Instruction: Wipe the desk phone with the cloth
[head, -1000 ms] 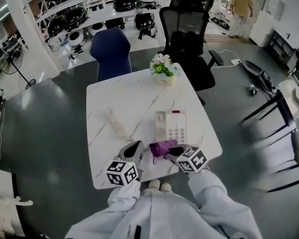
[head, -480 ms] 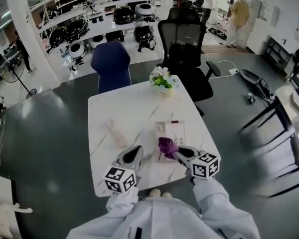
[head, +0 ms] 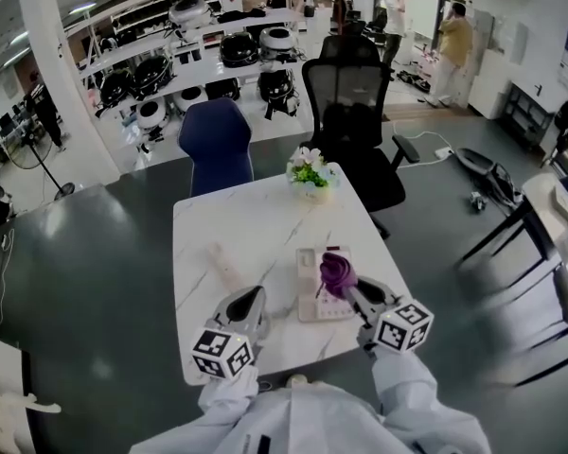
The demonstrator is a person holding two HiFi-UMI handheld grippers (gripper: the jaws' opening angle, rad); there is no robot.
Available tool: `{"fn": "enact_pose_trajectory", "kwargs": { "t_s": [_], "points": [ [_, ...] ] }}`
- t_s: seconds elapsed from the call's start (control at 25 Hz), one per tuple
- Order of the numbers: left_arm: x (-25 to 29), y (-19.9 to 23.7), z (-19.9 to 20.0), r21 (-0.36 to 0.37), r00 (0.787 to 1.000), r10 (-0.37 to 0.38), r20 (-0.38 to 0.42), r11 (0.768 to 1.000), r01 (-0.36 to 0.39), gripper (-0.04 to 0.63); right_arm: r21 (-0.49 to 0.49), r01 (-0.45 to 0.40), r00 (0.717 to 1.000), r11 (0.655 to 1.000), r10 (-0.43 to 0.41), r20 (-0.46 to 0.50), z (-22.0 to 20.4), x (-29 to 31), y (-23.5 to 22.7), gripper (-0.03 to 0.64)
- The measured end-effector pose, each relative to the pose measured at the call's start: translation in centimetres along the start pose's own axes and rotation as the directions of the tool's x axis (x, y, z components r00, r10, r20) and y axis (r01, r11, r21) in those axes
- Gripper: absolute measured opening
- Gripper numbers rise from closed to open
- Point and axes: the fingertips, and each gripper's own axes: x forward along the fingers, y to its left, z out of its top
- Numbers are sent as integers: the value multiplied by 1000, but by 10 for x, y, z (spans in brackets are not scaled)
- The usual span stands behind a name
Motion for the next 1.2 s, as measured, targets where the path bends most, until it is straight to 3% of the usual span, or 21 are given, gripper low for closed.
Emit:
{"fn": "enact_pose_trajectory", "kwargs": {
  "t_s": [0.44,1.2],
  "points": [
    [-16,9,29,43,996,50,72,998,-53,-2,-21,80,982,997,-76,171,52,-23,-9,31],
    [-22,21,36,50,991,103,87,993,-108,-2,-93,173,972,981,-155,175,53,-31,-20,31]
  ]
}}
